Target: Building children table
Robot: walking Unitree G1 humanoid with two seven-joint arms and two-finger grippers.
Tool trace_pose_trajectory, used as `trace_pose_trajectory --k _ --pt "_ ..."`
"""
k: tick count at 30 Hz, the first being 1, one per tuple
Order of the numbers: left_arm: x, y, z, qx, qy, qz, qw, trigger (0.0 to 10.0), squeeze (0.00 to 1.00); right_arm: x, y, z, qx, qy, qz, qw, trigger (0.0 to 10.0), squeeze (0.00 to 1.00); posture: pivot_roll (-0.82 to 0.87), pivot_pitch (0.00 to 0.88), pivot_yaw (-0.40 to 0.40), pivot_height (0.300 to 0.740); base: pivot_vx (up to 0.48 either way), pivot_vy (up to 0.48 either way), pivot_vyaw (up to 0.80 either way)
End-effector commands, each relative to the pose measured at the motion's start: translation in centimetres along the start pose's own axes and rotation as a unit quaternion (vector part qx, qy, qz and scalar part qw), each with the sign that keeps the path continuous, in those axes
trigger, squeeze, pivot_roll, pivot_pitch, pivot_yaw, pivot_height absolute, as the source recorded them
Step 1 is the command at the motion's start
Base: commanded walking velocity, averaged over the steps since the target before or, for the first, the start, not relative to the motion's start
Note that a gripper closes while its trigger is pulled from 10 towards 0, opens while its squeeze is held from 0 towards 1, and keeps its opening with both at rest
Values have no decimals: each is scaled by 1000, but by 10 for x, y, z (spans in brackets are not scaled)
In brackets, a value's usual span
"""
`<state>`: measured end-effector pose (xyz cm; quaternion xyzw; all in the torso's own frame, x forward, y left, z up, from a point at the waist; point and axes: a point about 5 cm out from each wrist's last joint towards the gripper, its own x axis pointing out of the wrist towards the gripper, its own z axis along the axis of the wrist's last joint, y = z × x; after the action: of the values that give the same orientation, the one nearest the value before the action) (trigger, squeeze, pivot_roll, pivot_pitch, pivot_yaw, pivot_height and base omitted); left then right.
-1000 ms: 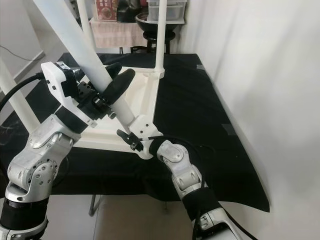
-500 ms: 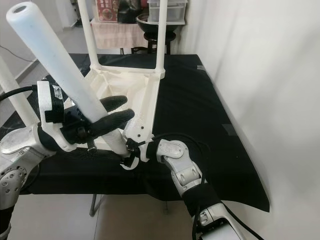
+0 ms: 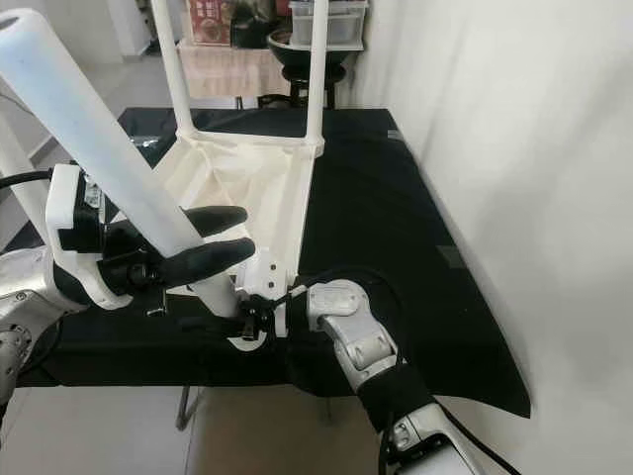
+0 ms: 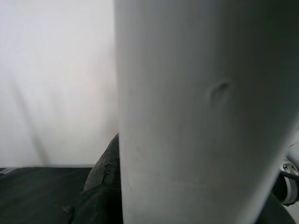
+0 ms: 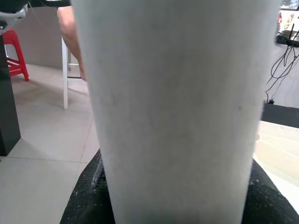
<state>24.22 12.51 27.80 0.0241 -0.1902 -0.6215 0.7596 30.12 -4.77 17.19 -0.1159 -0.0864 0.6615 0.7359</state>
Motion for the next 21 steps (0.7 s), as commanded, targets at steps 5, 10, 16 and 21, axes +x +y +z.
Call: trace_pose_trajectory --k 5,10,16,21 --pt "12 -6 -9 -68 -45 -26 996 10000 1000 3 -14 10 -25 -14 -46 999 0 0 -79 0 8 740 0 0 0" --pt "10 13 -17 -54 -46 79 994 10000 1000 -5 -42 8 -27 7 -151 988 0 0 -65 0 3 740 0 0 0" --pt "-3 24 -26 -53 -52 183 980 10000 1000 -21 -67 16 -23 1 -241 970 0 0 -42 0 -8 740 0 0 0" --pt "-25 21 -47 -58 -30 298 952 10000 1000 -44 -92 17 -29 30 -330 943 0 0 -34 0 -6 740 0 0 0"
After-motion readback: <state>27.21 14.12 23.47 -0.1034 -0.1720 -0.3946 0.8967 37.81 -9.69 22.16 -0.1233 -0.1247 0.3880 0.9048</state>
